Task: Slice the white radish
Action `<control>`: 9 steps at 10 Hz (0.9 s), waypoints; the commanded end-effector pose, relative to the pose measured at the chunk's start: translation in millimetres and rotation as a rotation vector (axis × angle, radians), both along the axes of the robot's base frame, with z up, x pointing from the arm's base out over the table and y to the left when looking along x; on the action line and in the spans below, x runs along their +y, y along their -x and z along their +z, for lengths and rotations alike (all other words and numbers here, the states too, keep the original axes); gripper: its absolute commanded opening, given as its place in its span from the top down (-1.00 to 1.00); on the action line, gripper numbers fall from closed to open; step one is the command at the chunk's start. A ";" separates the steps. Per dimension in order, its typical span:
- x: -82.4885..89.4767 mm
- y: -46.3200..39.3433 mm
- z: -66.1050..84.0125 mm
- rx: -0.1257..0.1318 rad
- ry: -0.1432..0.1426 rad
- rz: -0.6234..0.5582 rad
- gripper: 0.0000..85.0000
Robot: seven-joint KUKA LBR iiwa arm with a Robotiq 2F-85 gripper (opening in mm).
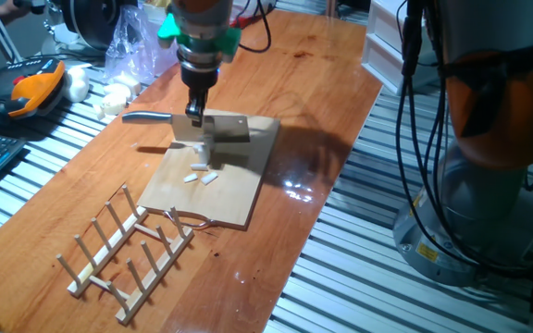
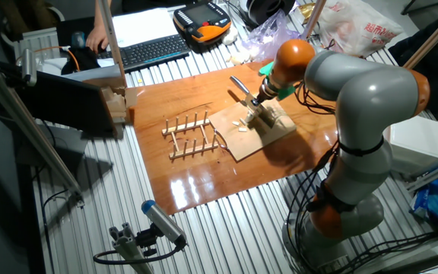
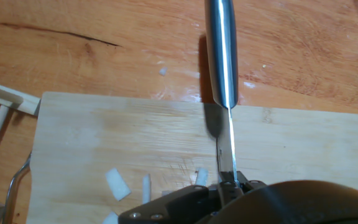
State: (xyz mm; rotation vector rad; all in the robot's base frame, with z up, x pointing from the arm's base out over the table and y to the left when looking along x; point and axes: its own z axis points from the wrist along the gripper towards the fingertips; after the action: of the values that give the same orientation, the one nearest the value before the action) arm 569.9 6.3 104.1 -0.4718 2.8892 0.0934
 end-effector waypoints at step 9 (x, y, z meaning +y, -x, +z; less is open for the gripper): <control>1.9 -0.5 -4.3 -0.039 -0.033 -0.007 1.00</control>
State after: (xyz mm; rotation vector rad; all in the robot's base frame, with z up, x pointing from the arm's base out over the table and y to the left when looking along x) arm 568.2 8.0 97.6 -0.4497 2.8564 0.1343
